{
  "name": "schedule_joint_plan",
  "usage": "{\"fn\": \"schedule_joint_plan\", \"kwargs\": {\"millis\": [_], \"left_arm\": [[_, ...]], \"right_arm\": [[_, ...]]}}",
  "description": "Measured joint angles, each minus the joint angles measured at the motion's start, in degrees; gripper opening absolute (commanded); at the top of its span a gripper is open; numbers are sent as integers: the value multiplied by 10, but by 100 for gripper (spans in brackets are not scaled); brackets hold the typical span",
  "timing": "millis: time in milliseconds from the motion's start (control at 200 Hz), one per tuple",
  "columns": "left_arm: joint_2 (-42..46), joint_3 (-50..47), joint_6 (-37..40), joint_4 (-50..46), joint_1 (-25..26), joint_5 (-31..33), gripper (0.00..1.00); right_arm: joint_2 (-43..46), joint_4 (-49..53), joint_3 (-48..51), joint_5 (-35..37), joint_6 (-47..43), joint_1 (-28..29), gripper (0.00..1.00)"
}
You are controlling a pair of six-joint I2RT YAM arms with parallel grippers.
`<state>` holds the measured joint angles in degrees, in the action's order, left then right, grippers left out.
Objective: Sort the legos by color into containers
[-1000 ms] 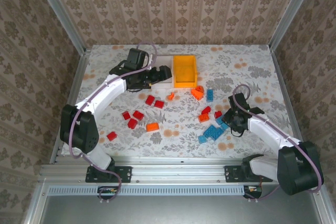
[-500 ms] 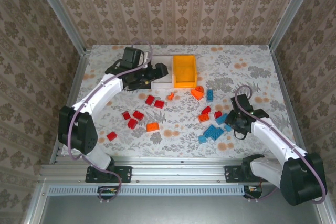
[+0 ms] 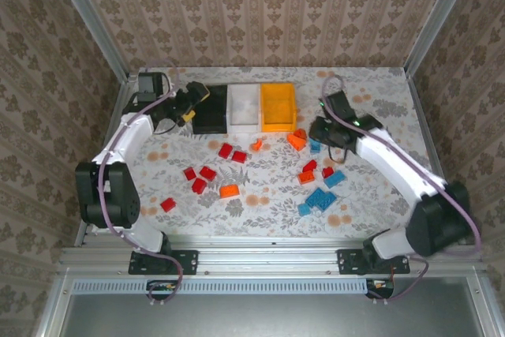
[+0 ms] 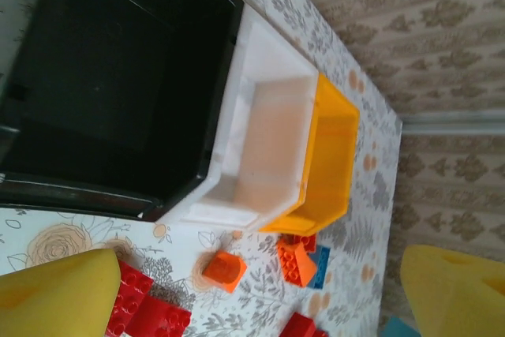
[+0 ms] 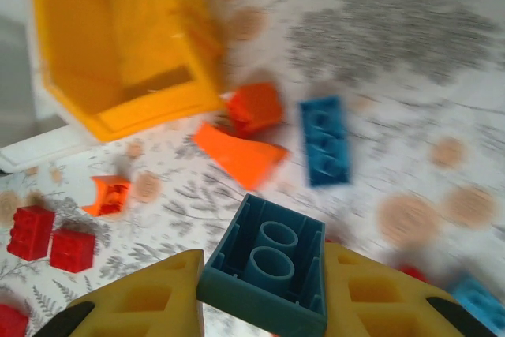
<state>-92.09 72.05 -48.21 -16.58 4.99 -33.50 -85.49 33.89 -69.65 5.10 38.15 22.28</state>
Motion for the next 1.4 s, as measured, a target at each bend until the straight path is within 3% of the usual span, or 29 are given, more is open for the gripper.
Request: {"fn": "schedule_joint_plan", "kwargs": {"millis": [265, 610, 800, 1400], "left_arm": [[-2, -9, -35, 24, 14, -30, 95], [-6, -19, -79, 60, 21, -66, 95], [-18, -22, -102, 68, 21, -83, 97], [-18, -22, -107, 70, 31, -87, 100]], "right_arm": [[-252, -22, -235, -15, -50, 35, 16], [-407, 26, -419, 8, -98, 34, 18], [-441, 51, -465, 11, -104, 34, 36], [-422, 73, -479, 11, -129, 34, 52]]}}
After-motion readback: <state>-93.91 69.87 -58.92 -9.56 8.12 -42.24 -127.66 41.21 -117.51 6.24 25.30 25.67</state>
